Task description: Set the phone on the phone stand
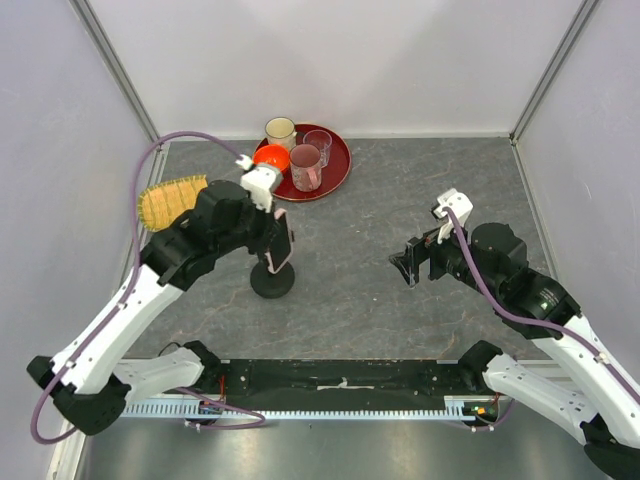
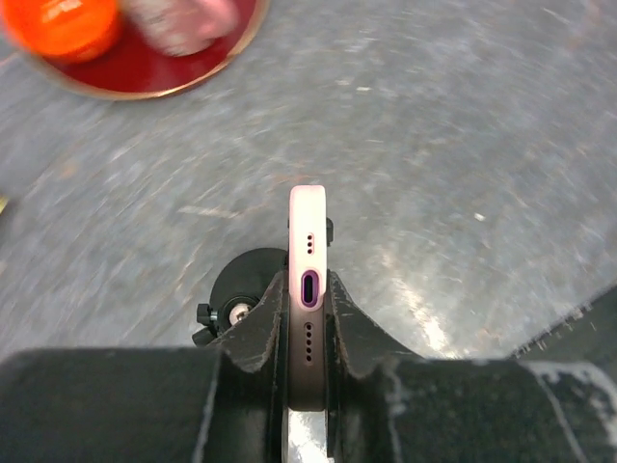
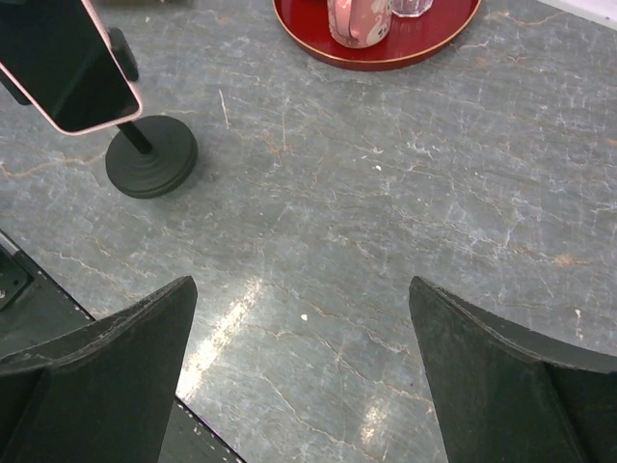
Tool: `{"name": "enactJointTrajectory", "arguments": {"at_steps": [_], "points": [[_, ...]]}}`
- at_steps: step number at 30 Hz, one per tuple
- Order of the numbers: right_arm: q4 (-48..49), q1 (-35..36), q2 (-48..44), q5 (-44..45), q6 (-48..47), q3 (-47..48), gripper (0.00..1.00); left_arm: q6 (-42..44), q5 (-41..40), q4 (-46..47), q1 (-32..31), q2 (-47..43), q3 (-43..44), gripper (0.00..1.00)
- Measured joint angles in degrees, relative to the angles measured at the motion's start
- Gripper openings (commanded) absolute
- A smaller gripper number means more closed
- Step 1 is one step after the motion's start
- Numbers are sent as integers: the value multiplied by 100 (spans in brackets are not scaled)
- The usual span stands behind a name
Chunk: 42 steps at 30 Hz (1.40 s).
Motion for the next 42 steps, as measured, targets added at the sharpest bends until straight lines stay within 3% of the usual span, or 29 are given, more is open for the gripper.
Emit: {"name": "enactJointTrajectory", "arguments": {"at_steps": [11,19,27,36,42], "points": [[354,0,131,-535,59,-79,98,-1412,-2872,-962,1246,-699,-232,2],[404,0,214,-859,96,-120,98,-2664,-4172,-1725,2861,-713,-256,2],[413,0,310,-1139,94,-118,98,-2977,-4516,-1663,3556,-686,-289,2],[382,0,350,-1220,-2,-118,98,-2640,-4192,-299,3956,-708,-1113,2],[382,0,391,-1239,-20,-118,98,-3220,-4666,-647,4127,-487,-973,2]]}}
